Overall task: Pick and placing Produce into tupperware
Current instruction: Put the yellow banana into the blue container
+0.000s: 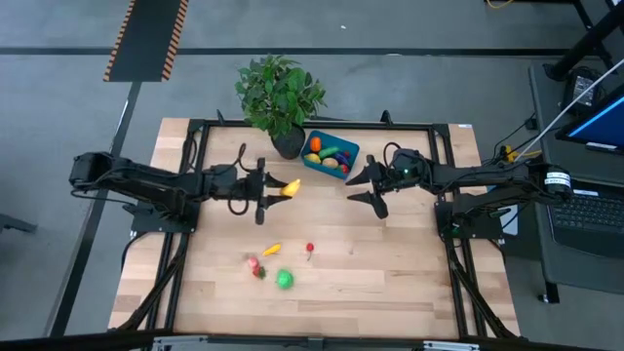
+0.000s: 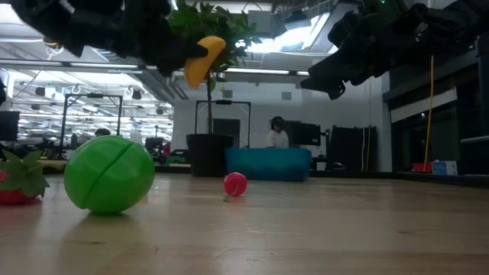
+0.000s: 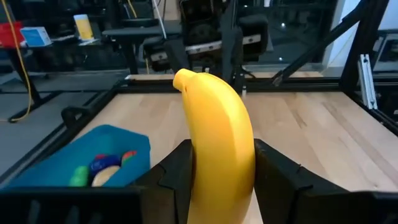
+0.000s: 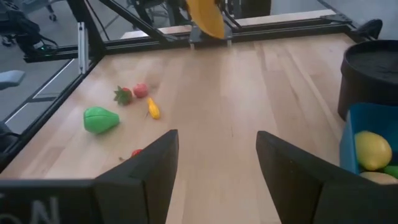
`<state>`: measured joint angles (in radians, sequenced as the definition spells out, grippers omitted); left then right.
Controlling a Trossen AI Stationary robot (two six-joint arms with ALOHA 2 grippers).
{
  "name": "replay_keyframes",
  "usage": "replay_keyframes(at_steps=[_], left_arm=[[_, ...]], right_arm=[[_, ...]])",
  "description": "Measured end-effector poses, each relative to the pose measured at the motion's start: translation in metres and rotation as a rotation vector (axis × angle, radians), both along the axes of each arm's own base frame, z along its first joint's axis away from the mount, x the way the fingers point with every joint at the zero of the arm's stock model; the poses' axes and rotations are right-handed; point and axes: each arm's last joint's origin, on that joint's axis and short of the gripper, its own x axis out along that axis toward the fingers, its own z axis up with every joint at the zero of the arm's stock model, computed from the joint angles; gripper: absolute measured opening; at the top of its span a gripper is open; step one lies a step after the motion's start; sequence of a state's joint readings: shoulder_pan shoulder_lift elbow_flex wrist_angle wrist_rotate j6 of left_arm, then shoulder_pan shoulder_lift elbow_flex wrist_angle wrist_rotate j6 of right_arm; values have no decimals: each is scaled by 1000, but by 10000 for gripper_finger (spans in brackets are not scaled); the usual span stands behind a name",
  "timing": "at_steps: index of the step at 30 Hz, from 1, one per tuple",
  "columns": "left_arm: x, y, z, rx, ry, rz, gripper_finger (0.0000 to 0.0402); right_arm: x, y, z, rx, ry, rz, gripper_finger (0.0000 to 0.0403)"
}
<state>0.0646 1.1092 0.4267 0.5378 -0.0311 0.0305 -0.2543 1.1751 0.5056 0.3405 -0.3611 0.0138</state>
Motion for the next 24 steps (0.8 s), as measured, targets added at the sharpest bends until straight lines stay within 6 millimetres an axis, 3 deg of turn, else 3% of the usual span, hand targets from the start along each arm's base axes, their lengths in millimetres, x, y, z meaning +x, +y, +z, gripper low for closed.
replay_keyframes(at_steps=[15, 24], left_arm=[[0, -21, -12, -17, -50, -97, 125], [9, -21, -17, 23, -96, -167, 125]], right_arm=[[0, 1, 0, -12, -7, 13, 218], [4, 9, 19, -116, -229, 238, 218]])
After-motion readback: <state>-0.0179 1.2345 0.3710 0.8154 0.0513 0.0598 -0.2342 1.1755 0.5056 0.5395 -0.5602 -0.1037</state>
